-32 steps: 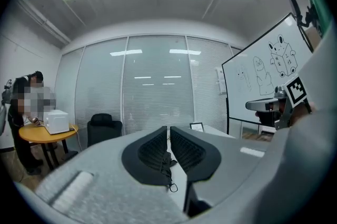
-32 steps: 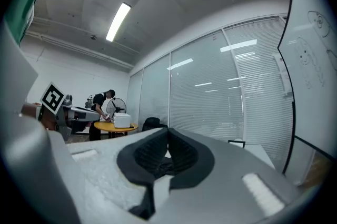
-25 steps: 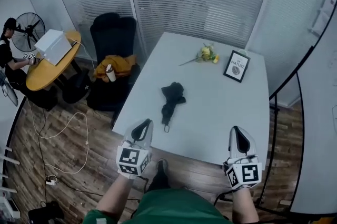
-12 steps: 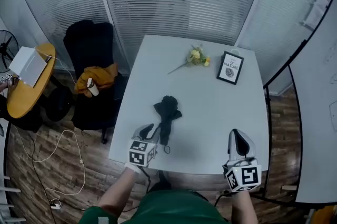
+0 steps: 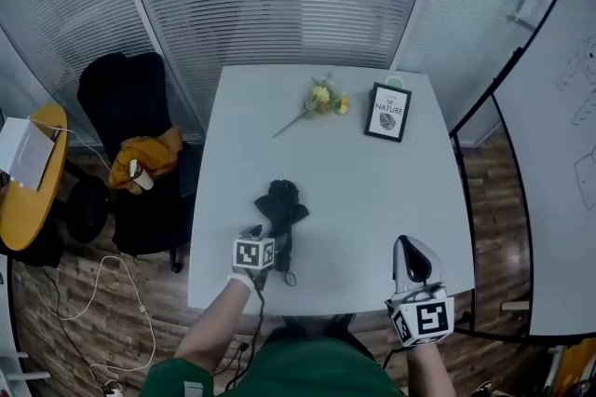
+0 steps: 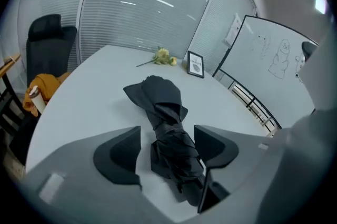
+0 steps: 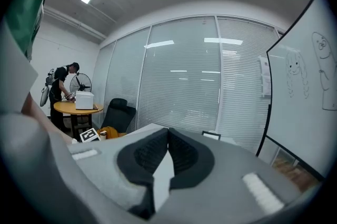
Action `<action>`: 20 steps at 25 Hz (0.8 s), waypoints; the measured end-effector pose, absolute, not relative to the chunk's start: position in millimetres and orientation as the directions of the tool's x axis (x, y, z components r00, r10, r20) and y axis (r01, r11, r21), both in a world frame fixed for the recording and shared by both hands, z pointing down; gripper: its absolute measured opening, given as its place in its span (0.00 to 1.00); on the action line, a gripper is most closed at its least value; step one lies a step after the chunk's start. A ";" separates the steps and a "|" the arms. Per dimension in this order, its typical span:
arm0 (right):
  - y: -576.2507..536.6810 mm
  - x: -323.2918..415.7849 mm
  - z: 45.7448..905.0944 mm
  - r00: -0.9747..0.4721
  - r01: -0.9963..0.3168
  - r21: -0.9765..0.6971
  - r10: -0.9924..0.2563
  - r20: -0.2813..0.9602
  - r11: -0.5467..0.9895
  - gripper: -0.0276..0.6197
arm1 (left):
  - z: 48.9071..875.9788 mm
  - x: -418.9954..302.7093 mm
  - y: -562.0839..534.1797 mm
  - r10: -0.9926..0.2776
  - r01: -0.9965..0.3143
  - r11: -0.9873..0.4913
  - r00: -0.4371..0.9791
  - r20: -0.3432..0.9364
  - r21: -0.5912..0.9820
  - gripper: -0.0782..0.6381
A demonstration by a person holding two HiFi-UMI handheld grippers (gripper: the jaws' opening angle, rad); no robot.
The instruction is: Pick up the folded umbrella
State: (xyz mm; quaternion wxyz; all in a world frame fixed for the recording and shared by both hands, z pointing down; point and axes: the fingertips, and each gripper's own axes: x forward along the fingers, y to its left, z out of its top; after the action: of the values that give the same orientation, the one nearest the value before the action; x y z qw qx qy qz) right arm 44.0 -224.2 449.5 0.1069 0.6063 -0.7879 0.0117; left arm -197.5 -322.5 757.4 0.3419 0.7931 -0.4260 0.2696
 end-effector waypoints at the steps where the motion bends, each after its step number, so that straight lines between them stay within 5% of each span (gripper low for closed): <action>1: -225.2 48.1 449.1 -0.241 -0.959 0.106 -0.953 0.184 0.263 0.05 | 765.4 -194.4 -326.0 -0.474 -0.861 -0.399 0.489 0.732 0.317 0.57; 7: -220.1 93.0 452.6 -0.206 -0.974 0.060 -0.961 0.182 0.220 0.05 | 796.5 -173.9 -346.4 -0.401 -0.871 -0.385 0.456 0.794 0.306 0.64; 20: -197.0 179.6 474.1 -0.118 -0.993 -0.017 -0.972 0.204 0.117 0.05 | 822.2 -160.1 -359.5 -0.391 -0.950 -0.297 0.216 0.895 0.100 0.59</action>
State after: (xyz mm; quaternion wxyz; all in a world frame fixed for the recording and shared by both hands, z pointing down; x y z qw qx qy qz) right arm 179.6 -197.0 474.1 0.0709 0.6603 -0.7440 0.0743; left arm -160.1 -359.5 822.2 0.3479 0.6978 -0.4802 0.4018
